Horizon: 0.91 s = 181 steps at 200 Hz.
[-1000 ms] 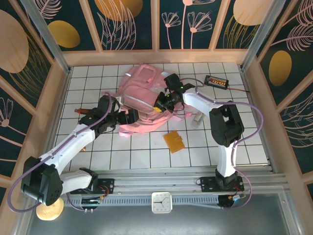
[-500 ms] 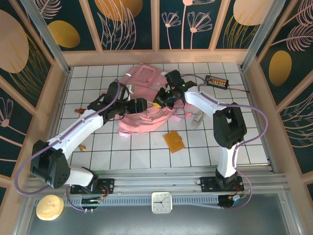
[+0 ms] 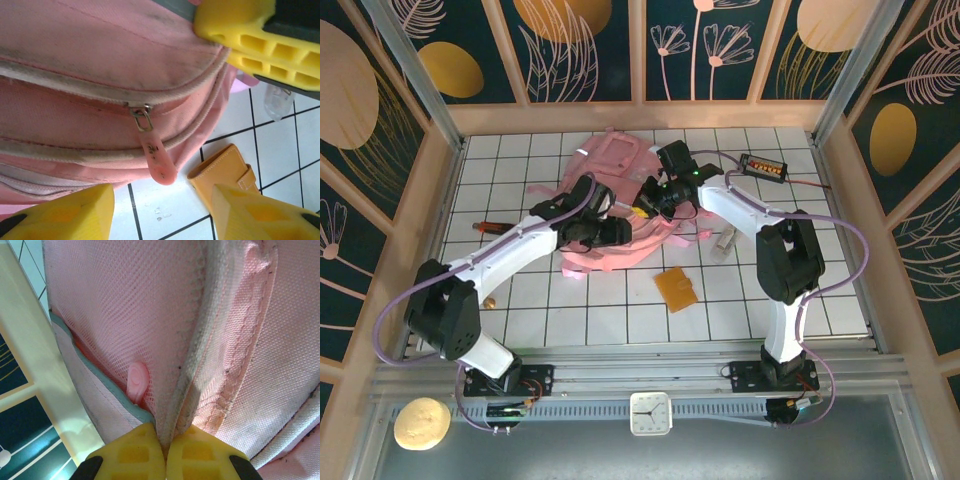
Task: Pack the student bag
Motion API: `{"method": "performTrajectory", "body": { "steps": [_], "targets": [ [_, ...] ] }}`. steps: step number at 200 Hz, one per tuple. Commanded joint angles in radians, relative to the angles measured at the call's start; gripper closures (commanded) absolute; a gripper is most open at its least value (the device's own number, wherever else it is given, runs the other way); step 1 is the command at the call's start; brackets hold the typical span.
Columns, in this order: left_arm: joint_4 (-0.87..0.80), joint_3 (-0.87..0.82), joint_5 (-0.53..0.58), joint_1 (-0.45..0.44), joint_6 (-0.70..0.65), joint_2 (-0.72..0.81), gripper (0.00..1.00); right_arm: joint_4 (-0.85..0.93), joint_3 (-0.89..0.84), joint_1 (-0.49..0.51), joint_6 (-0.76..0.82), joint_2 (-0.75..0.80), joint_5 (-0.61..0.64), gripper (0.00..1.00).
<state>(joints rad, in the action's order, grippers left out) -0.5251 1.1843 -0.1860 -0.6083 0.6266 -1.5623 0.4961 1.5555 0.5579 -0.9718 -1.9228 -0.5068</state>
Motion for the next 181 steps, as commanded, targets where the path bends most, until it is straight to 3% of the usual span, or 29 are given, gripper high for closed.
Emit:
{"method": "performTrajectory", "body": {
  "steps": [1,54,181],
  "targets": [
    [-0.040,0.054,0.045,-0.003,0.029,-0.029,0.47,-0.084,0.045,-0.006,-0.001,0.066,-0.018,1.00],
    [-0.065,0.147,0.051,-0.026,0.025,-0.125,0.53,-0.100,0.036,-0.004,-0.008,0.069,-0.033,1.00],
    [-0.134,0.122,0.118,-0.026,-0.006,-0.145,0.82,-0.140,0.025,-0.001,-0.032,0.089,-0.026,1.00]
  ]
}}
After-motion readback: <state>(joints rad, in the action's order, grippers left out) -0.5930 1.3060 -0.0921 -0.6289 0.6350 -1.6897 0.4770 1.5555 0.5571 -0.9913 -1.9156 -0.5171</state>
